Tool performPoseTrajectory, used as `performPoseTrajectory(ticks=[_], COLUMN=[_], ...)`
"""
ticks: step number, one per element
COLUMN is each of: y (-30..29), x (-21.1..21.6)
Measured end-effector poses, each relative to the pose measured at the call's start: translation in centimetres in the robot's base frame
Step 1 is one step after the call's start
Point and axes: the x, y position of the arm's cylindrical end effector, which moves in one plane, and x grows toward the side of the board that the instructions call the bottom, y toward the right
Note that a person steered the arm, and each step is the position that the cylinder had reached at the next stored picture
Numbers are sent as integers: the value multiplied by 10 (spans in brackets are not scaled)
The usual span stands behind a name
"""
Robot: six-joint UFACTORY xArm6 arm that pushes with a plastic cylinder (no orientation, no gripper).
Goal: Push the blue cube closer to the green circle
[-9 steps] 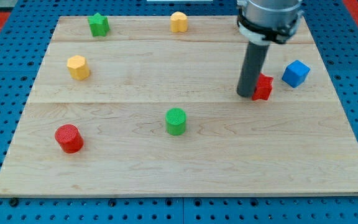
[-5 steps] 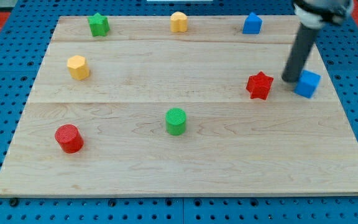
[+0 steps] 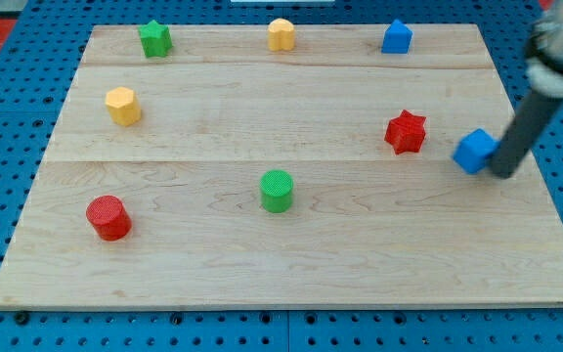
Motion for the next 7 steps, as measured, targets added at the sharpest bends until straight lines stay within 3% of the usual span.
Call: performPoseTrajectory(ticks=[2, 3, 5, 6, 7], y=[85, 23, -152, -137, -206], x=[-22, -57, 15, 10, 23])
